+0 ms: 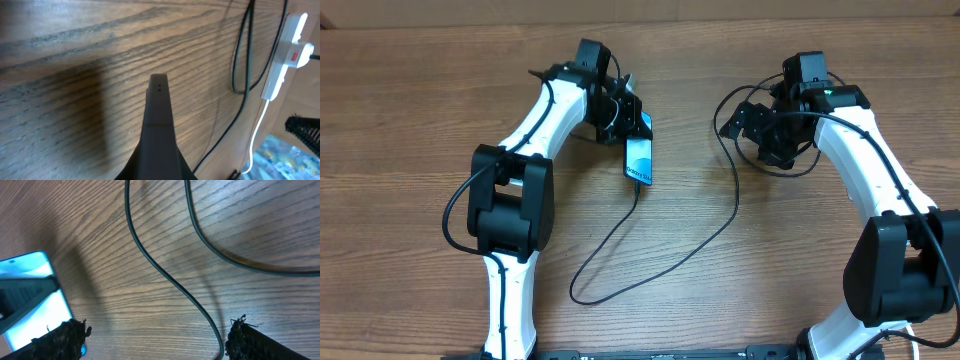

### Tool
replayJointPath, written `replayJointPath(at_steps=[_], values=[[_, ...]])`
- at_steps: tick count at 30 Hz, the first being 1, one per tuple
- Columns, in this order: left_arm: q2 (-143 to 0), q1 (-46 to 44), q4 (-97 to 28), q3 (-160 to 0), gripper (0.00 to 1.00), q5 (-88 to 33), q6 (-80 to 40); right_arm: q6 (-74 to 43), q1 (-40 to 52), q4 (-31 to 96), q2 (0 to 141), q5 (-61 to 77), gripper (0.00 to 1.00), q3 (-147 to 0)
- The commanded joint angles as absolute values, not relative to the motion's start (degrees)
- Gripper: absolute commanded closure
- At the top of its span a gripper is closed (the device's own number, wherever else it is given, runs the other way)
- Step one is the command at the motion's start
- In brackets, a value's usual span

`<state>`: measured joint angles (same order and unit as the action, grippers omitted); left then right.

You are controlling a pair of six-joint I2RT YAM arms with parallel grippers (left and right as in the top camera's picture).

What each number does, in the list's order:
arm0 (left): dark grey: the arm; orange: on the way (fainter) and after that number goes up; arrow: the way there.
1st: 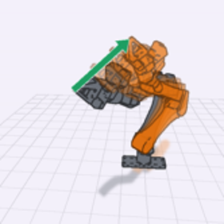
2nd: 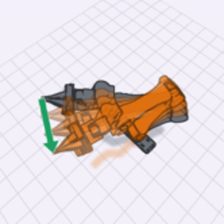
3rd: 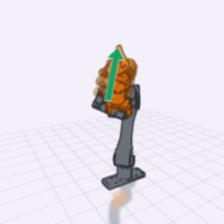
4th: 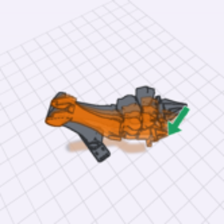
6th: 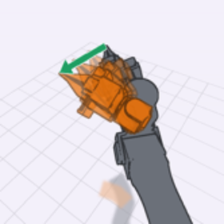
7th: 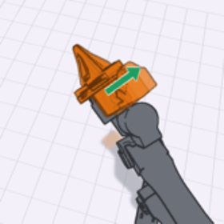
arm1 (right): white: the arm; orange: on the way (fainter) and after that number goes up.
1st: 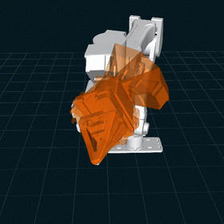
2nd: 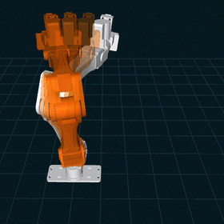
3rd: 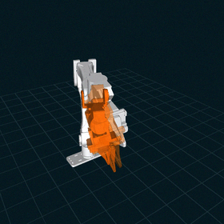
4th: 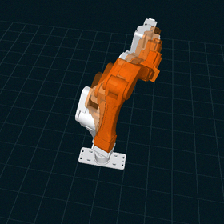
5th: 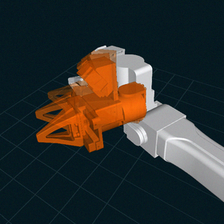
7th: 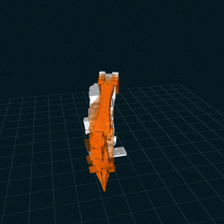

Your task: Plug charger to phone and switch on socket

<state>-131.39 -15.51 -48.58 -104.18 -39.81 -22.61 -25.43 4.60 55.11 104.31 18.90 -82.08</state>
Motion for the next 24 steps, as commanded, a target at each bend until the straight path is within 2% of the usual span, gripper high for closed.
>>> replayJointPath(at_steps=[1, 9, 24], values=[[-131.0, -15.4, -46.8, -102.2, 0.96, -43.0, -25.9, -23.7, 4.7, 55.0, 103.2, 19.6, 0.07, -82.6], [-131.0, -16.3, -44.7, -99.8, 0.95, -36.9, -25.8, -23.0, 4.7, 54.8, 103.2, 19.6, 0.07, -82.6], [-131.0, -16.4, -37.9, -93.4, 0.96, -37.1, -28.5, -22.6, 4.7, 55.0, 103.2, 19.7, 0.07, -82.6]])
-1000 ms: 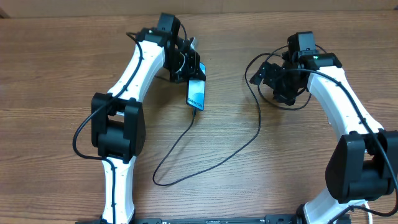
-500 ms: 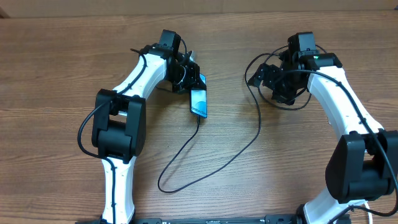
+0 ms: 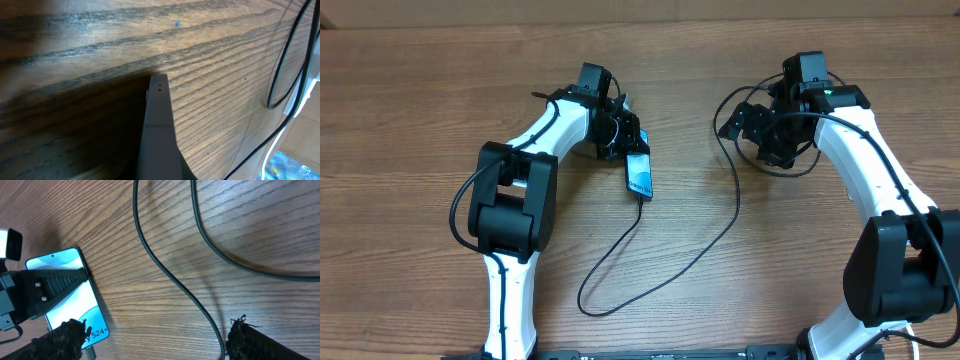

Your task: Plug charger to phone and switch on socket

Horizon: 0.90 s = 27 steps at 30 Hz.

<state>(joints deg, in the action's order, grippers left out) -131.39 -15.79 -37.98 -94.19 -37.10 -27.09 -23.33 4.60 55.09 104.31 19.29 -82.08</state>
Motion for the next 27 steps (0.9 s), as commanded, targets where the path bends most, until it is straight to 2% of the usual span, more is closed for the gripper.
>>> replayJointPath(at_steps=[1, 27], values=[[-131.0, -16.4, -37.8, -93.4, 0.96, -37.1, -28.5, -22.6, 4.7, 55.0, 103.2, 19.7, 0.07, -82.6], [-131.0, -17.3, -35.1, -93.4, 0.96, -26.3, -31.3, -22.6, 4.8, 55.0, 103.2, 19.8, 0.07, -82.6]])
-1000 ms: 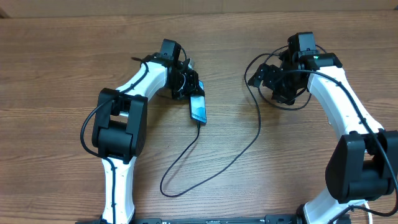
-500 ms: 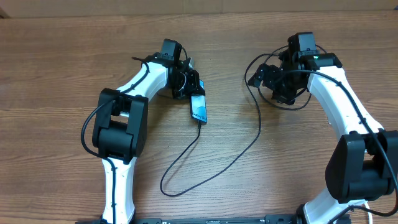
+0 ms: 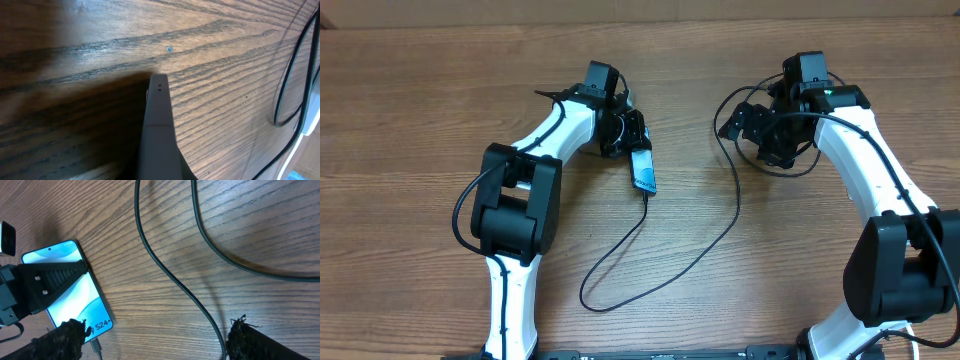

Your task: Plug charger to phone and switch on socket

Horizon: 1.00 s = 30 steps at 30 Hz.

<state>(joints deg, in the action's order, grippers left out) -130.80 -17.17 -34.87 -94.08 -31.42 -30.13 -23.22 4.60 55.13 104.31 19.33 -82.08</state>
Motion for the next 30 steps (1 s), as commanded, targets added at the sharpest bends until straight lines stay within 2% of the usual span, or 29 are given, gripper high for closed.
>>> replayJointPath(at_steps=[1, 10, 15, 30], values=[[-131.0, -17.3, -35.1, -93.4, 0.96, -26.1, -31.3, -22.6, 4.8, 55.0, 103.2, 19.8, 0.07, -82.6], [-131.0, -17.4, -35.8, -93.3, 0.96, -25.1, -31.4, -22.6, 4.8, 55.0, 103.2, 19.8, 0.07, -82.6], [-131.0, -17.3, -36.0, -93.3, 0.87, -25.1, -31.3, -22.6, 4.8, 55.0, 103.2, 19.8, 0.07, -82.6], [-131.0, -17.3, -36.7, -93.3, 0.8, -25.1, -31.3, -22.6, 4.8, 55.0, 103.2, 19.9, 0.07, -82.6]])
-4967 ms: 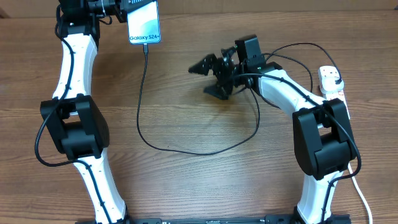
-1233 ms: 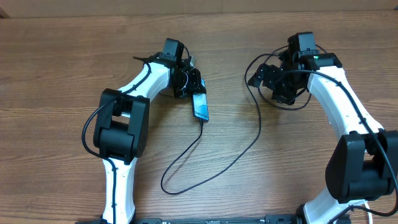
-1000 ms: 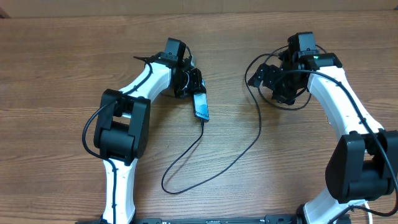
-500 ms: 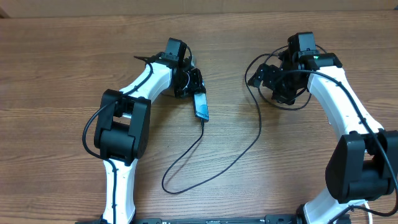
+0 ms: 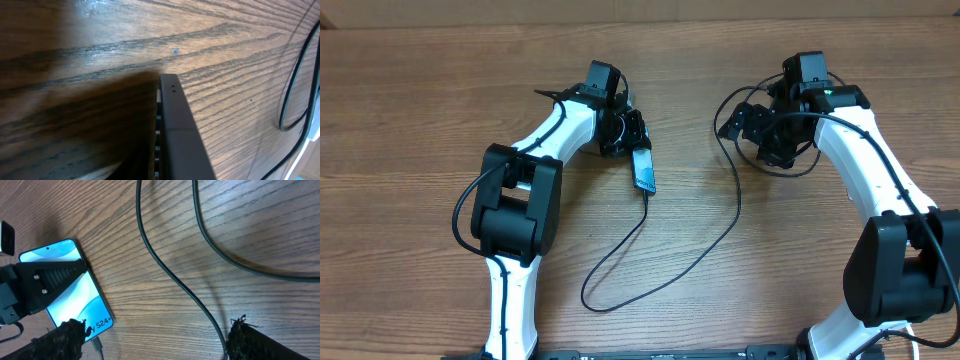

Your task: Plug charger to phone and switch on socket

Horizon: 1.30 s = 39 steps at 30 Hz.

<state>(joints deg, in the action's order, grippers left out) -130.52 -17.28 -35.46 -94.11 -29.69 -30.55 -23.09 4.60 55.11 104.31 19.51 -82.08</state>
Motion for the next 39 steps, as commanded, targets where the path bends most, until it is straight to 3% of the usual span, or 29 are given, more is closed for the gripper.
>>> replayJointPath(at_steps=[1, 21, 31, 39], values=[[-131.0, -17.3, -36.8, -93.3, 0.8, -25.1, -31.3, -22.6, 4.8, 55.0, 103.2, 19.9, 0.07, -82.6], [-131.0, -17.3, -37.5, -93.3, 0.79, -25.1, -31.3, -22.6, 4.8, 55.0, 103.2, 19.9, 0.07, -82.6], [-131.0, -17.3, -37.7, -93.3, 0.72, -25.1, -31.3, -22.6, 4.8, 55.0, 103.2, 19.9, 0.07, -82.6], [-131.0, -17.3, -37.8, -93.3, 0.72, -25.1, -31.3, -22.6, 4.8, 55.0, 103.2, 19.9, 0.07, -82.6]])
